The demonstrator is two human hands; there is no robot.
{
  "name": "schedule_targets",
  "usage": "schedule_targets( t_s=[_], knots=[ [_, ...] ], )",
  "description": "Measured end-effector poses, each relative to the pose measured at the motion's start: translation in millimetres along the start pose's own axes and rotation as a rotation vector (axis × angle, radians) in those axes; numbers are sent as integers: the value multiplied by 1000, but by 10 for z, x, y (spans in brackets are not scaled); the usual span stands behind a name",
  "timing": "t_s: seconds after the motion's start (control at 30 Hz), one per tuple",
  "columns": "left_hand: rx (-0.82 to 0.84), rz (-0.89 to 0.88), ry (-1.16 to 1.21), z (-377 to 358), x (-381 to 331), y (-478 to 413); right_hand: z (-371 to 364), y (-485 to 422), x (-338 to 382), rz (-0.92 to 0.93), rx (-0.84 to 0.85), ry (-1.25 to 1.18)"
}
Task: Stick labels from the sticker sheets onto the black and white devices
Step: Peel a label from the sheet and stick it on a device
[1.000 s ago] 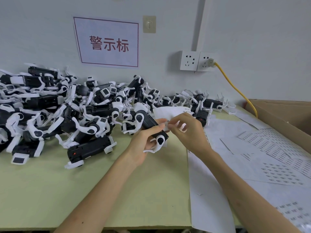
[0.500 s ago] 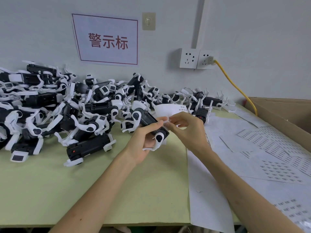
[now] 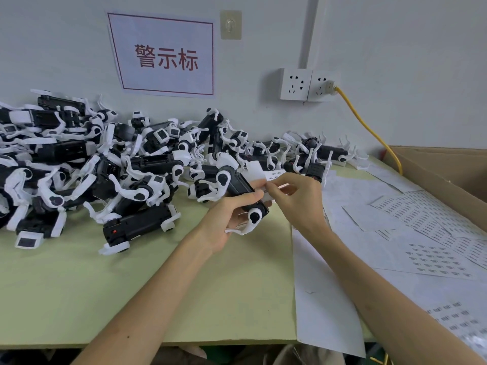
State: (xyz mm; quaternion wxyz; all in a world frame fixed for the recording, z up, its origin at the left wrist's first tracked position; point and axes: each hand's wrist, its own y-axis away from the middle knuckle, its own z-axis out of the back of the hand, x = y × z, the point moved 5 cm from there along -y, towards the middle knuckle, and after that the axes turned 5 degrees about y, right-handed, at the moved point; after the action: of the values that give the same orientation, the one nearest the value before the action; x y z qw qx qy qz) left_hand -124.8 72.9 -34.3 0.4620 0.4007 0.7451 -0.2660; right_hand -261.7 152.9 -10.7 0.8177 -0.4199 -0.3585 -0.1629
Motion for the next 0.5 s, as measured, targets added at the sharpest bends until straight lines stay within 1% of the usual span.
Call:
schedule_targets(
  t_s=[0.13, 0.27, 0.5],
  knots=[
    [-40, 15, -10, 9, 4, 1, -18, -9, -16, -51, 13, 2],
    [-68, 14, 38, 8, -13, 23, -7, -25, -28, -93, 29, -29],
    [-59, -2, 38, 22, -57, 35, 12, 4, 36, -69, 77, -58]
  ],
)
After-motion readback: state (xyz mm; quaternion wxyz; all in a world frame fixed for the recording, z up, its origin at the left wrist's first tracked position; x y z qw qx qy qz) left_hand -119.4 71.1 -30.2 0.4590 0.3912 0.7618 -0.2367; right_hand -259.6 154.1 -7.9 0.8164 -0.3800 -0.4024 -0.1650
